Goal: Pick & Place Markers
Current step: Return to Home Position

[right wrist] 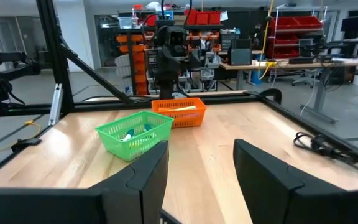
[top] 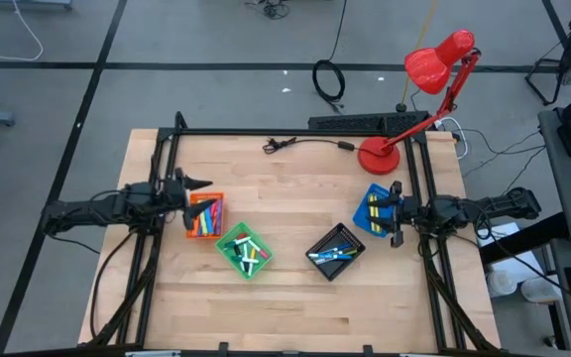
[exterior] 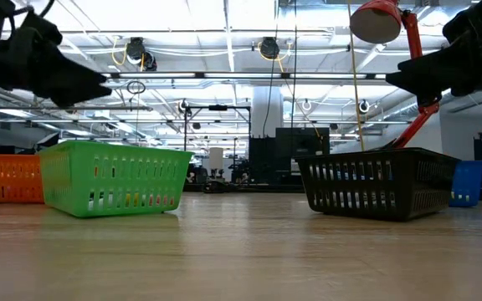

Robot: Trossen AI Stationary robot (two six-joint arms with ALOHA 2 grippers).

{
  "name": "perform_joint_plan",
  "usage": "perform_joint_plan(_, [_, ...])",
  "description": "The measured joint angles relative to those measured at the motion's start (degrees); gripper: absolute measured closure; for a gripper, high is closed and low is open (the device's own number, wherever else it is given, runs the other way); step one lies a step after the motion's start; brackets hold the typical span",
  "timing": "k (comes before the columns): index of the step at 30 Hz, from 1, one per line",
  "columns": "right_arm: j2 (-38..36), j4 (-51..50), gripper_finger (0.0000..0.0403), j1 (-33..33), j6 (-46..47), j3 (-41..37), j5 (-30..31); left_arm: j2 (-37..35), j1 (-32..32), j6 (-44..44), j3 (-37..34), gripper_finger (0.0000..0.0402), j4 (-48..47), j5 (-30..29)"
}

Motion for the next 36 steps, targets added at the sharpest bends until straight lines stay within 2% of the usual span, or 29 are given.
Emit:
perform_joint_plan(3, [0.0, -0.3, 0.0234, 0.0, 0.8, 0.0, -2.7, -0.1, 0.0, 1.3, 0.1, 0.0128, 0.6, 3.4])
perform_joint_plan(6, [0.0, -0.6, 0.0234, 0.0, -0.1, 0.0, -6.1, 0.0, 0.1, 0.0, -0.9, 0.0128, 1.6, 4.2])
perform_joint_plan(9, [0.0, -0.5, 0.0234, 0.0, -0.4, 0.0, -5.9, 1.0, 0.2, 0.2, -3.0, 0.0128, 7.1, 6.3])
perform_joint_plan(13, [0.0, -0.8, 0.0234, 0.0, -0.4, 0.0, -6.0, 2.2, 0.3, 0.3, -3.2, 0.0128, 7.3, 8.6])
perform_joint_plan(21, [0.0, 0.2, 0.0234, 0.0, -0.6, 0.0, -2.7, 3.0, 0.3, 0.6, -3.2, 0.0128, 7.4, 8.3])
perform_joint_plan(36, [0.0, 1.8, 0.0234, 0.0, -2.8, 0.0, -2.8, 3.0, 0.3, 0.4, -3.4, 0.0128, 8.6, 7.8])
